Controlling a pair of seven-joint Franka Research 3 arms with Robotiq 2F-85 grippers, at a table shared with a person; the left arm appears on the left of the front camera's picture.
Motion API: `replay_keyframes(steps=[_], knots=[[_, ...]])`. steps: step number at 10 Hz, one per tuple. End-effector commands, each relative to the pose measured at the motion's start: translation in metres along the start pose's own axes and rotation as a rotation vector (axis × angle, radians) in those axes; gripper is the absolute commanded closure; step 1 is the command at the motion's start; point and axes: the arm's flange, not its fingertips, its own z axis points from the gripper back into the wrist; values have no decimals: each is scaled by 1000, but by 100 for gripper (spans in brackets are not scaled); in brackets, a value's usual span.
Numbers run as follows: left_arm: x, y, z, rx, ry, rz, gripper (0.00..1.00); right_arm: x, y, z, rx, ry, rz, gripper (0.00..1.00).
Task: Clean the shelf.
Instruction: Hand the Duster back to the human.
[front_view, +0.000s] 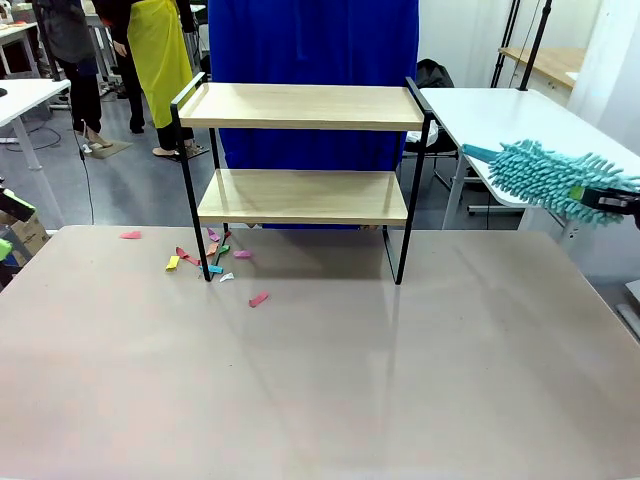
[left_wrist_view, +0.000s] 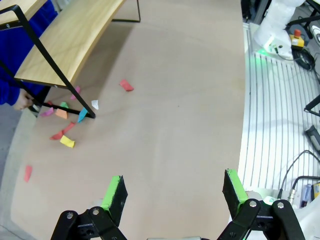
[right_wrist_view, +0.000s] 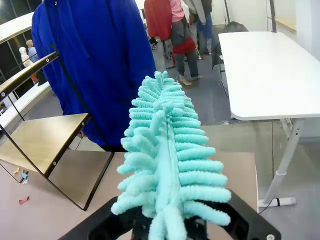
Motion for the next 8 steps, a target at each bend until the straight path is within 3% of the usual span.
replay_keyframes(steps=[1, 8], knots=[[0, 1, 0, -7, -22, -18, 0, 6, 1, 2, -7, 0, 2, 84], [0, 1, 0, -7, -22, -18, 0, 6, 1, 2, -7, 0, 2, 84]])
